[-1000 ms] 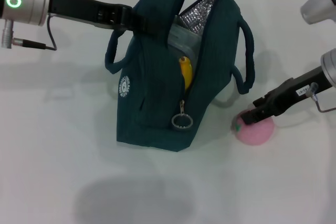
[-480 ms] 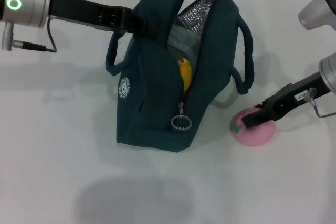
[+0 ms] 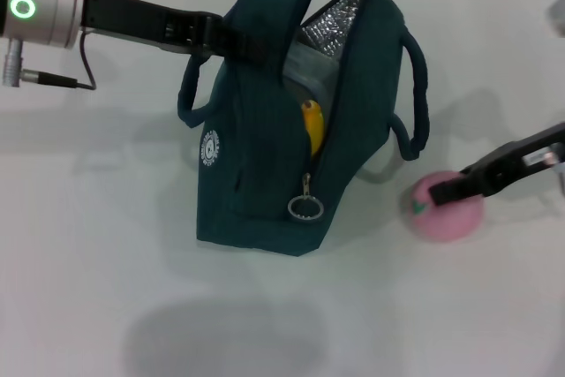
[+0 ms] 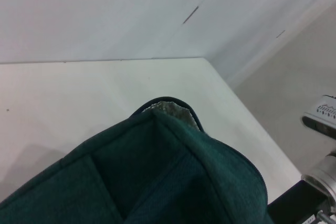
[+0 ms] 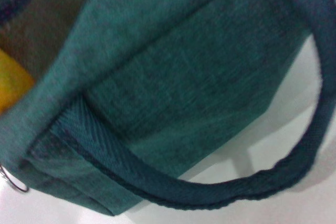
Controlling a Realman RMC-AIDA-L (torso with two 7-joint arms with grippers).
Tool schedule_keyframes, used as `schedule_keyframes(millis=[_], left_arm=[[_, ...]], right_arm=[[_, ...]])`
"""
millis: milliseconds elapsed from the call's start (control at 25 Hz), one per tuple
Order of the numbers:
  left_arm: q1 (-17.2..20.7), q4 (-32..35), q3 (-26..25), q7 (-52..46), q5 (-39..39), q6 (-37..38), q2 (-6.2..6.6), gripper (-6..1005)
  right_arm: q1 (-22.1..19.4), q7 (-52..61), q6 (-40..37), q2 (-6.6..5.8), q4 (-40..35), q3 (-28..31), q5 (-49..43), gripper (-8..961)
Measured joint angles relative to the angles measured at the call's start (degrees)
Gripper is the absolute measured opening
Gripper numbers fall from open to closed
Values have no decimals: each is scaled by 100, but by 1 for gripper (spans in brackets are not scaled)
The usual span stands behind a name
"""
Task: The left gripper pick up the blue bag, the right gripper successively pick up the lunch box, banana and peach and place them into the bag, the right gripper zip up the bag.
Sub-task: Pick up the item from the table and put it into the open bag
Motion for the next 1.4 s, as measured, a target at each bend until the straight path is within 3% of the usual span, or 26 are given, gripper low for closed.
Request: schedule_keyframes(millis=[80, 120, 160, 280, 520, 720, 880, 1000, 1240, 1400], left_arm=[[0, 0, 3, -13, -55, 29, -4, 38], [-5, 0, 6, -24, -89, 51, -5, 38], [-17, 0, 9, -34, -113, 73, -6, 38], [-66, 0, 10, -68, -136, 134, 0, 39], [-116, 0, 9, -122, -162, 154, 38, 39], [-123, 0, -1, -129, -166, 154, 56, 39], [-130, 0, 9, -131, -170, 153, 61, 39], [-132, 0, 9, -132, -173, 153, 64, 39], [-132, 0, 10, -169, -175, 153, 61, 39], [-136, 0, 11, -206, -175, 153, 58, 39]], right_arm=[[-103, -115, -373, -71, -31, 538, 62, 214], [-103, -115, -373, -71, -31, 538, 62, 210], [-232, -362, -883, -188, -34, 1057, 349, 205], [-404, -541, -1379, -363, -11, 1349, 785, 192], [-687, -694, -2092, -678, -5, 1406, 1742, 157], [-722, -924, -2346, -736, 3, 1408, 2551, 122], [-632, -1367, -2208, -634, 3, 1410, 3202, 91], [-557, -1832, -1865, -467, -4, 1409, 3506, 65], [-357, -2969, -1021, 8, 52, 1268, 3664, 44], [-194, -3247, -673, 64, 295, 772, 3674, 53]])
